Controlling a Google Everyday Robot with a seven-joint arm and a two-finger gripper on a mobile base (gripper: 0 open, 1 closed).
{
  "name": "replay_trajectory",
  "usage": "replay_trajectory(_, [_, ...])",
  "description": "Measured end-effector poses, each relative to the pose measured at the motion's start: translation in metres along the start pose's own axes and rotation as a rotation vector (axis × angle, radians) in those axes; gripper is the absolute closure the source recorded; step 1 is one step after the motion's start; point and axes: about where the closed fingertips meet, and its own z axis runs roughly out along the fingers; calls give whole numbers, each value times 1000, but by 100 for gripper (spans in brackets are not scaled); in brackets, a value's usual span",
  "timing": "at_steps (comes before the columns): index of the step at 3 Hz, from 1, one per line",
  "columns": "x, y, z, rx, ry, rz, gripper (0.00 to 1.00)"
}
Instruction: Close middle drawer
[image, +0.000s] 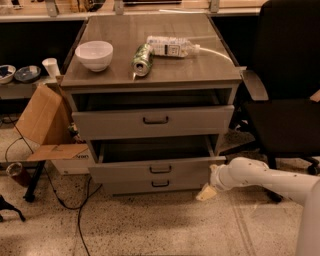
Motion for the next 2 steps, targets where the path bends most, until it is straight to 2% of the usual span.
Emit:
replay_trajectory(1, [7,8,8,-102,-139,209,47])
replay_trajectory(2, [7,10,6,-128,-221,328,71])
